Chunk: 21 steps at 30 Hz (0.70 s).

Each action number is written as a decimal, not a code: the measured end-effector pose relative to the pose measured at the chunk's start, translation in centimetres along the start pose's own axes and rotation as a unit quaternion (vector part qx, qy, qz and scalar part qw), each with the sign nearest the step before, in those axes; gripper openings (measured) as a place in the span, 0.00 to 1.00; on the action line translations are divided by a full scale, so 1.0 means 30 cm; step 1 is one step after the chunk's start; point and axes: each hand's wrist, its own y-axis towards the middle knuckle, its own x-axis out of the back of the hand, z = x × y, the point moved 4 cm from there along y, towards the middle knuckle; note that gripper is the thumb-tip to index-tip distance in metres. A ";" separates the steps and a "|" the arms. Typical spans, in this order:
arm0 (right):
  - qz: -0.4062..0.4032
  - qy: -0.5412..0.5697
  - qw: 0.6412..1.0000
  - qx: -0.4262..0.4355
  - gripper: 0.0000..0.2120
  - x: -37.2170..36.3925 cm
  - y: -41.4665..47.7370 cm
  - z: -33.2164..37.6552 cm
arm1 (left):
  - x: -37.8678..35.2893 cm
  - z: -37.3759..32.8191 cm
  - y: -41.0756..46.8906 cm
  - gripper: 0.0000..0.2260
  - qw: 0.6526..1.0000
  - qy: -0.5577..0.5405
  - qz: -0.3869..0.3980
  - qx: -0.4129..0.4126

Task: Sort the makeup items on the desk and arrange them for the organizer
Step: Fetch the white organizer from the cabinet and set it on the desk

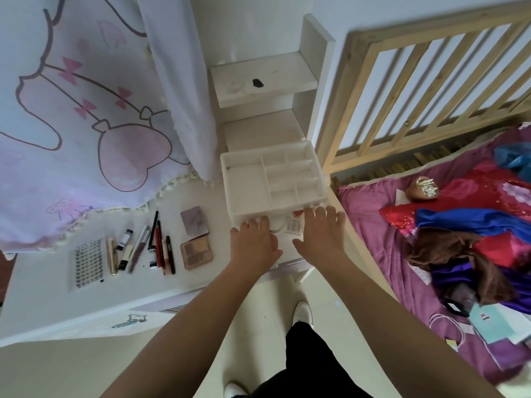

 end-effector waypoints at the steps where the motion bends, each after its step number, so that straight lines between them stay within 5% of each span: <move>1: 0.002 -0.014 1.000 0.007 0.29 0.004 0.000 0.008 | -0.003 -0.002 0.005 0.31 1.000 0.003 0.002 -0.001; 6: 0.018 -0.032 0.998 0.055 0.25 0.023 0.022 0.023 | -0.004 -0.001 0.032 0.37 0.998 -0.003 0.055 -0.018; 12: 0.113 0.133 0.972 0.156 0.31 -0.007 0.022 0.013 | 0.008 0.022 0.025 0.34 0.997 -0.036 0.060 -0.028; 21: 0.116 0.184 0.965 0.144 0.28 -0.045 0.036 0.041 | 0.063 0.110 -0.038 0.26 0.955 -0.298 -0.007 -0.003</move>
